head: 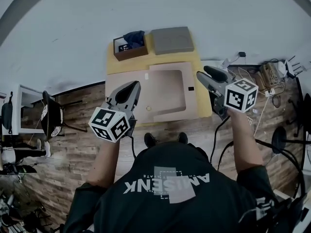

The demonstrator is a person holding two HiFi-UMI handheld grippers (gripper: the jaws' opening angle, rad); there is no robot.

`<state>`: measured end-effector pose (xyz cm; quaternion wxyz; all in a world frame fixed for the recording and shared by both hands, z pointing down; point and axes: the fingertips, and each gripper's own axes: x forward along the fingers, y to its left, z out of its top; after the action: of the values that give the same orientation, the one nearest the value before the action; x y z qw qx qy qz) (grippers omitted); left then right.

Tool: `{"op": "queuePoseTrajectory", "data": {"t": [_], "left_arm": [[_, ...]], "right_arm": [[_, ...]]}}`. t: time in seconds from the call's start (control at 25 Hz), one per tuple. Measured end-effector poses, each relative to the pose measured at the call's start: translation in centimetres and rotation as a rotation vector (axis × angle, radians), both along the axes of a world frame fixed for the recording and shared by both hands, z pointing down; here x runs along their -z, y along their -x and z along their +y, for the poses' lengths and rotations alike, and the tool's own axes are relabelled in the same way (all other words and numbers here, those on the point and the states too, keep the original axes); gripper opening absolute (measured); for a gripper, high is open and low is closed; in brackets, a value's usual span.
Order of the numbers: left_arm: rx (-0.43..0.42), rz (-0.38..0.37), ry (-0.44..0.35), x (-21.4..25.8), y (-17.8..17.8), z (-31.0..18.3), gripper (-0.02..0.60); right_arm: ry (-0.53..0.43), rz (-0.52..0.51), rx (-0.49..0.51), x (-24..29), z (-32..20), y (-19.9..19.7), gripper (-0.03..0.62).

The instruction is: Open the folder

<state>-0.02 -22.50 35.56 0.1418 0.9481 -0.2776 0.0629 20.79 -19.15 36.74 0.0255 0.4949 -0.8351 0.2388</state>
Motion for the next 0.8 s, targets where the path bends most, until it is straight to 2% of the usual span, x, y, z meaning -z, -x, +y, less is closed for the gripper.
{"op": "queuePoseTrajectory", "data": {"t": [0.08, 0.2, 0.32, 0.44, 0.56, 0.68, 0.8], "left_arm": [[-0.006, -0.013, -0.011, 1.2, -0.5, 0.0, 0.000], [0.045, -0.037, -0.057, 3.2, -0.6, -0.4, 0.000], [0.064, -0.025, -0.105, 5.4, -1.2, -0.4, 0.000], [0.048, 0.021, -0.081, 6.4, -1.9, -0.6, 0.000], [0.053, 0.034, -0.068, 6.5, -2.1, -0.9, 0.000], [0.095, 0.023, -0.111, 7.1, -1.7, -1.3, 0.000], [0.146, -0.018, -0.177, 7.8, -1.1, -2.0, 0.000]], "right_arm": [[-0.031, 0.013, -0.002, 1.3, 0.0, 0.2, 0.183], [-0.065, 0.026, -0.014, 2.9, 0.3, 0.3, 0.159], [-0.090, 0.046, -0.016, 4.0, 0.5, 0.5, 0.128], [-0.104, 0.073, -0.028, 4.8, 0.4, 0.6, 0.123], [-0.115, 0.090, -0.058, 5.3, 0.4, 0.5, 0.110], [-0.139, 0.114, -0.088, 5.9, 0.5, 0.3, 0.077], [-0.145, 0.145, -0.138, 6.6, 0.7, -0.3, 0.043]]}}
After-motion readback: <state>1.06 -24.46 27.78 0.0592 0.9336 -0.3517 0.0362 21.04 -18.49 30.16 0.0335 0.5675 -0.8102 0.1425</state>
